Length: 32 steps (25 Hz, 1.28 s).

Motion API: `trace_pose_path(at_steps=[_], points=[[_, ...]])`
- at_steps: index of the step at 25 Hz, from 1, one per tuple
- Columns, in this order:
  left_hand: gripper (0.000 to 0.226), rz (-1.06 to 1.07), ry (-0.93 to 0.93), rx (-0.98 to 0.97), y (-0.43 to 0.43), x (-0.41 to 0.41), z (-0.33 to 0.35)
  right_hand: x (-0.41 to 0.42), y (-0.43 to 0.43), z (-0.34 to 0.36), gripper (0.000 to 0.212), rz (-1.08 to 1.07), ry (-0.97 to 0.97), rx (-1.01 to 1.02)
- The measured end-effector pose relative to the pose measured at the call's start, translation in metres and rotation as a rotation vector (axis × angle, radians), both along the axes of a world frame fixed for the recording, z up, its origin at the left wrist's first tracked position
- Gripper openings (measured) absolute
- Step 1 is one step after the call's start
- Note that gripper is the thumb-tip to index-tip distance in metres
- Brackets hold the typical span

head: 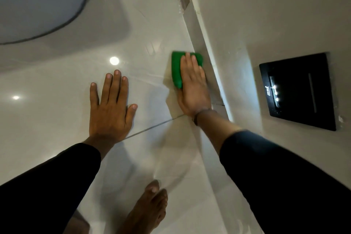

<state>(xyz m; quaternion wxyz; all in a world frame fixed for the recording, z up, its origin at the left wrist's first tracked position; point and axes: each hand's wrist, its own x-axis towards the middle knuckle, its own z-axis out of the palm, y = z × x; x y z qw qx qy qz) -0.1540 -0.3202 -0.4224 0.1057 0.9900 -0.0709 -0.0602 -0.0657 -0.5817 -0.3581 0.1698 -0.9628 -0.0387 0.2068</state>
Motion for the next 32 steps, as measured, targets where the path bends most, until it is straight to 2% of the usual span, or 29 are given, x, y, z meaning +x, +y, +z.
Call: trace_pose_path(at_steps=[3, 6, 8, 11, 14, 16, 19, 22, 25, 27, 30, 32], points=[[0.08, -0.002, 0.0, 0.002, 0.001, 0.0, 0.0, 0.041, 0.019, -0.004, 0.083, 0.034, -0.067, -0.014], [0.08, 0.0, 0.001, -0.003, -0.001, 0.001, 0.002, 0.011, -0.001, -0.004, 0.089, 0.048, -0.086, -0.002], [0.079, 0.008, 0.009, -0.018, -0.002, 0.001, 0.003, -0.052, -0.028, -0.001, 0.091, 0.05, -0.068, -0.008], [0.079, 0.009, 0.003, -0.029, -0.001, -0.002, 0.001, -0.188, -0.078, 0.004, 0.091, 0.039, -0.019, -0.142], [0.08, -0.001, 0.001, -0.031, 0.0, -0.002, -0.003, -0.293, -0.107, 0.011, 0.12, -0.019, 0.112, -0.252], [0.08, -0.001, -0.007, -0.026, -0.001, -0.002, -0.005, -0.305, -0.11, 0.012, 0.124, -0.037, 0.161, -0.249], [0.081, 0.004, -0.003, -0.033, -0.001, 0.0, -0.004, -0.254, -0.094, 0.018, 0.108, -0.004, 0.17, -0.174], [0.081, 0.004, -0.005, -0.027, -0.002, 0.0, -0.003, -0.136, -0.061, 0.016, 0.089, 0.086, 0.103, -0.09], [0.081, 0.003, 0.001, -0.019, -0.001, 0.0, -0.003, -0.013, -0.012, 0.004, 0.086, 0.064, 0.002, -0.044], [0.081, -0.004, -0.007, -0.015, 0.0, 0.0, -0.001, 0.035, 0.013, -0.003, 0.084, 0.051, -0.062, -0.062], [0.08, 0.0, 0.005, -0.016, 0.0, 0.0, 0.001, 0.031, 0.013, -0.01, 0.084, 0.056, -0.113, -0.085], [0.08, 0.009, 0.024, -0.023, -0.002, 0.0, 0.003, -0.02, -0.012, -0.008, 0.087, 0.064, -0.119, -0.075]])
